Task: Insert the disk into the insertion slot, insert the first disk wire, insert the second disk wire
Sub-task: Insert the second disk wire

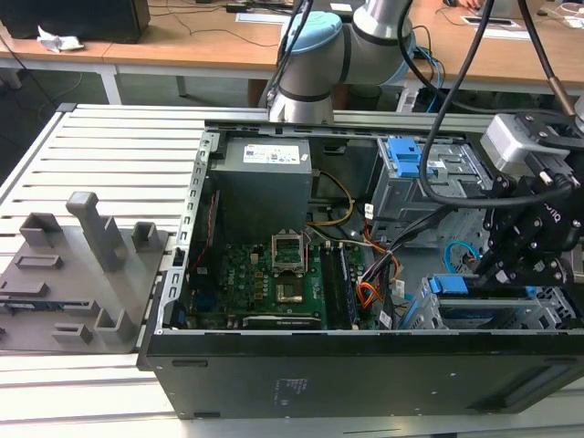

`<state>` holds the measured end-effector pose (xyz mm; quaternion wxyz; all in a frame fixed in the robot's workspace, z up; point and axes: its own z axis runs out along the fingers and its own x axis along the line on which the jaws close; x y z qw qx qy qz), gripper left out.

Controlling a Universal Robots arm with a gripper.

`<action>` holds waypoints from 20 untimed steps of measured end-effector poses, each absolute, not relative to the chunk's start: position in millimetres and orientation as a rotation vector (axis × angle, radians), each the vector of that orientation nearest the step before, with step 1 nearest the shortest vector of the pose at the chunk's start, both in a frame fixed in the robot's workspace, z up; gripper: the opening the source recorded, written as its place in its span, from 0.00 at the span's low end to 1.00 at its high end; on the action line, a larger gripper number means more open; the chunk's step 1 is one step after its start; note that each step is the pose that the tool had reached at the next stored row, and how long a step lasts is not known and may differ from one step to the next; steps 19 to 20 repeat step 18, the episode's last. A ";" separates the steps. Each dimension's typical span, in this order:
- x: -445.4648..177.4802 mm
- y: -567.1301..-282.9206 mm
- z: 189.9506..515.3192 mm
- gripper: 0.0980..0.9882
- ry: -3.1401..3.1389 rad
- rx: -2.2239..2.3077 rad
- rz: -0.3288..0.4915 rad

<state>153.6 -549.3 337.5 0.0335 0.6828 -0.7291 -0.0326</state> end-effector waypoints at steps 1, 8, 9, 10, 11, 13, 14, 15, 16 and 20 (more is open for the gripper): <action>153.6 -549.3 338.9 0.16 -2.243 2.101 -0.101; 152.1 -549.0 384.3 0.01 -2.241 2.097 -0.091; 149.4 -549.0 384.9 0.01 -2.242 2.099 -0.089; 143.2 -549.0 385.2 0.01 -2.245 2.102 -0.082; 137.8 -549.0 385.2 0.01 -2.248 2.104 -0.077; 134.3 -549.0 385.2 0.01 -2.249 2.105 -0.075; 134.3 -549.0 385.2 0.01 -2.249 2.105 -0.075; 134.2 -549.0 385.2 0.01 -2.249 2.105 -0.075; 134.2 -549.0 385.2 0.01 -2.249 2.105 -0.075; 134.1 -549.0 385.2 0.01 -2.249 2.105 -0.075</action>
